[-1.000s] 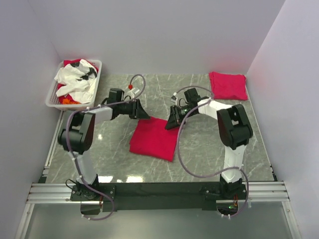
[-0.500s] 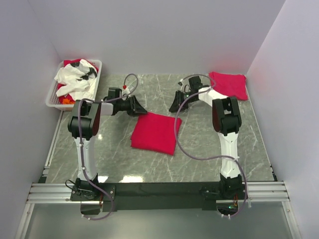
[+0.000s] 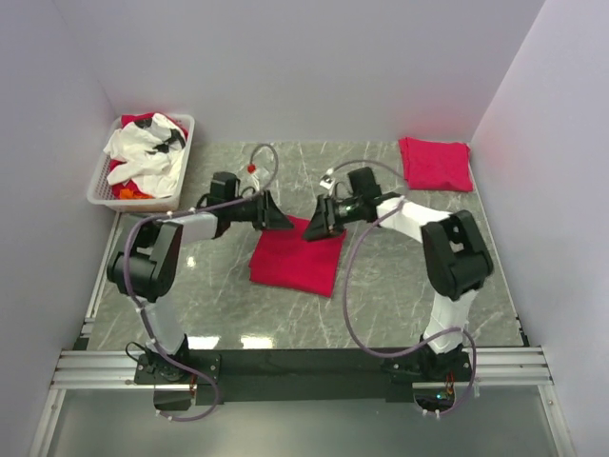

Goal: Fold and stack the t-shirts
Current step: Fold the tshirt

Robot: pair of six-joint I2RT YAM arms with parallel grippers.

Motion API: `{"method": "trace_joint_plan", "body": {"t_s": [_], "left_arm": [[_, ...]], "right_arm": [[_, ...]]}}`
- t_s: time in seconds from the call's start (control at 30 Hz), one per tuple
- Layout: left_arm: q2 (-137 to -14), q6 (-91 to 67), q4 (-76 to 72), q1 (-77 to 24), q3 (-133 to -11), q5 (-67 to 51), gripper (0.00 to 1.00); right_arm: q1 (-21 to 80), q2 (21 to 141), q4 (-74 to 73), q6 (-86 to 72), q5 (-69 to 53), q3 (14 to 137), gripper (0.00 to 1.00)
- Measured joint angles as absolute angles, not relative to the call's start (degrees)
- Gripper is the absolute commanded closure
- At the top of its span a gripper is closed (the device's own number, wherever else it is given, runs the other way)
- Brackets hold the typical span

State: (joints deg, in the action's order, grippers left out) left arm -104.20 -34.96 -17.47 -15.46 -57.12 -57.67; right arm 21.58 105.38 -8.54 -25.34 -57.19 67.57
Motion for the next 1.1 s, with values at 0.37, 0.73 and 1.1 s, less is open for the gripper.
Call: {"method": "trace_joint_plan", "body": {"t_s": [0.37,0.73,1.1], "left_arm": [[-119.66,-44.38,-20.32,-13.52,-55.48,-59.0,0.69],[-118.5,-46.68,-23.66,-9.28,-61.78,-57.1,0.66],[-102.48,-48.4,-25.69,-11.22,-46.04,-59.61,0.68]], "right_arm": [[17.89,128.51,-16.71,-25.65,-61.84,80.82,0.67],[12.29,128.42,-21.89,-19.62,-53.69,93.84,0.68],[27.2,110.63,-8.67,-27.38,-59.7,67.46,0.62]]}}
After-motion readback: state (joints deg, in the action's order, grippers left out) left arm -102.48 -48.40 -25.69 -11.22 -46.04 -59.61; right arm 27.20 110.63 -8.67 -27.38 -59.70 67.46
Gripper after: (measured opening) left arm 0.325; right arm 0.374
